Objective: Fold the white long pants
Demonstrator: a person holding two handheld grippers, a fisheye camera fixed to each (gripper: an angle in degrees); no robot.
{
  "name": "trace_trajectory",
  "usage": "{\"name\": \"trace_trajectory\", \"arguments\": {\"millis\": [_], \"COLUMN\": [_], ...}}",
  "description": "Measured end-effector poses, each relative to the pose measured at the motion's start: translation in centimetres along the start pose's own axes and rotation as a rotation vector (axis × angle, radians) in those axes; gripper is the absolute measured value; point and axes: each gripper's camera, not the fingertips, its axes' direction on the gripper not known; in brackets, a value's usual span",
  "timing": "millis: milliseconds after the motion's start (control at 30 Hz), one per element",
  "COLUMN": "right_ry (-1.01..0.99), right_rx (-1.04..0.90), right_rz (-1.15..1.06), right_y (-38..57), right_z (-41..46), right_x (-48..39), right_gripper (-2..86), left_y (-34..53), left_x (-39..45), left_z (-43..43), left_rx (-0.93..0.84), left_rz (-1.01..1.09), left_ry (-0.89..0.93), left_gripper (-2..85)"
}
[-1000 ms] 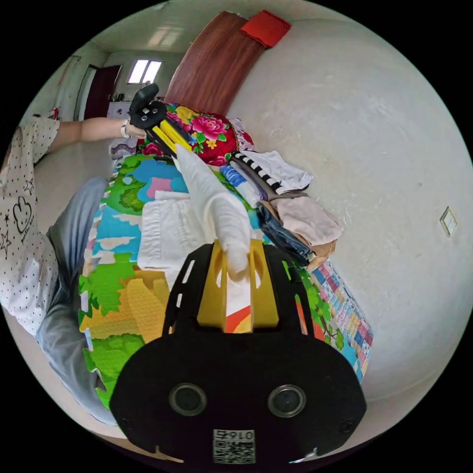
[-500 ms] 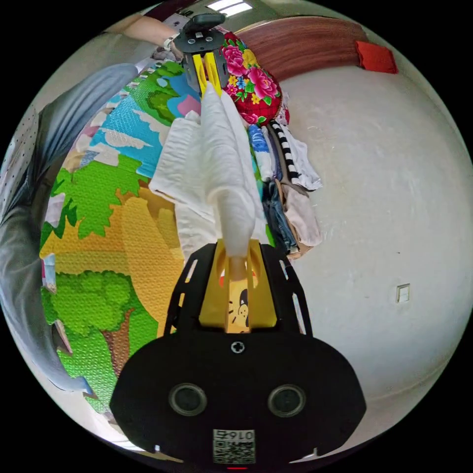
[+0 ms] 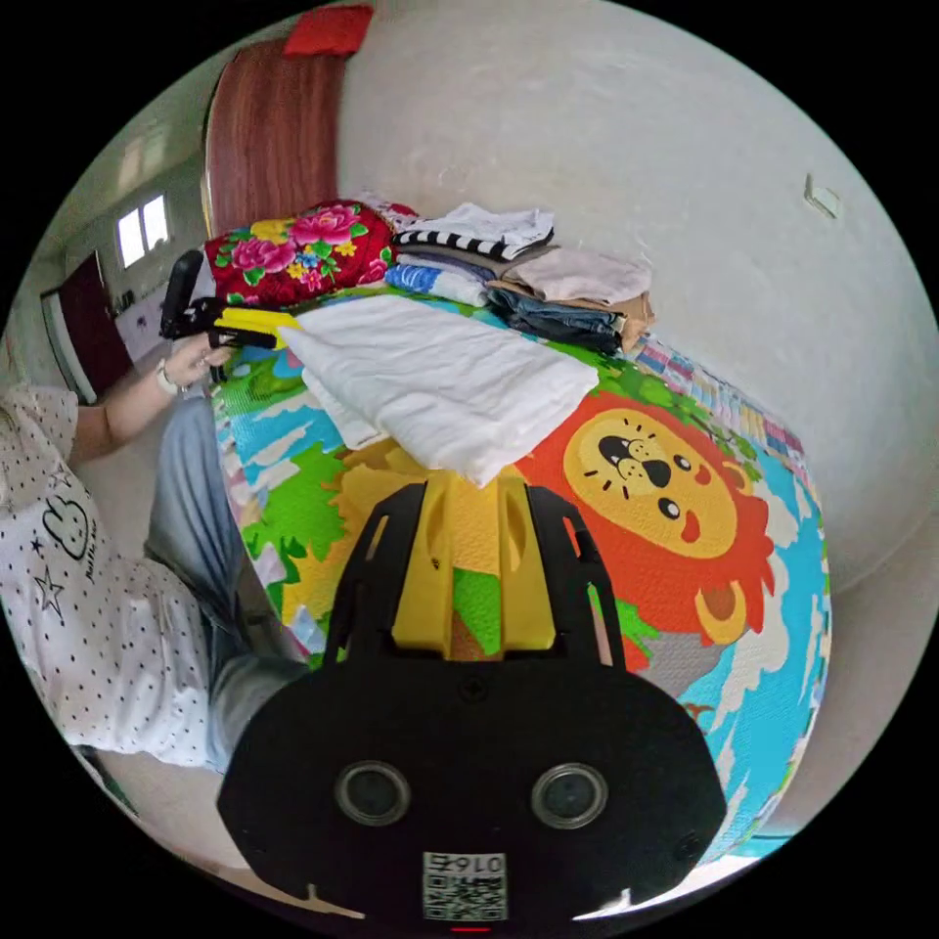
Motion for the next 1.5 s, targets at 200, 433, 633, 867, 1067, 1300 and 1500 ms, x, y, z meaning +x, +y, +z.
{"name": "trace_trajectory", "arguments": {"millis": [200, 433, 633, 867, 1067, 1300, 1500], "right_ry": [-0.052, -0.03, -0.001, -0.016, 0.037, -0.015, 0.02], "right_rx": [0.212, 0.151, 0.086, 0.098, 0.008, 0.031, -0.031], "right_rz": [0.204, 0.244, 0.239, 0.246, 0.216, 0.243, 0.207], "right_y": [6.8, 8.4, 9.2, 10.9, 9.6, 10.1, 7.9], "right_z": [-3.4, -0.2, 0.4, -1.0, -0.2, -1.6, -1.2], "right_x": [-2.6, -3.5, -3.6, -3.1, -4.4, -3.4, -4.4], "right_gripper": [6.4, 7.0, 6.0, 5.8, 4.9, 6.4, 3.7], "left_y": [4.3, 8.9, 7.3, 5.1, 3.4, 3.9, 3.0], "left_x": [-9.2, -16.9, -19.8, -21.4, -22.1, -23.7, -23.2], "left_z": [-5.1, -10.2, -11.8, -12.4, -12.1, -12.5, -12.6], "left_rx": [0.14, 0.301, 0.228, 0.205, 0.14, 0.136, 0.112], "left_rz": [-0.336, -0.528, -0.487, -0.468, -0.482, -0.5, -0.488], "left_ry": [0.221, 0.345, 0.265, 0.211, 0.189, 0.281, 0.214], "left_gripper": [5.1, 6.3, 9.0, 10.2, 9.9, 9.6, 3.0]}}
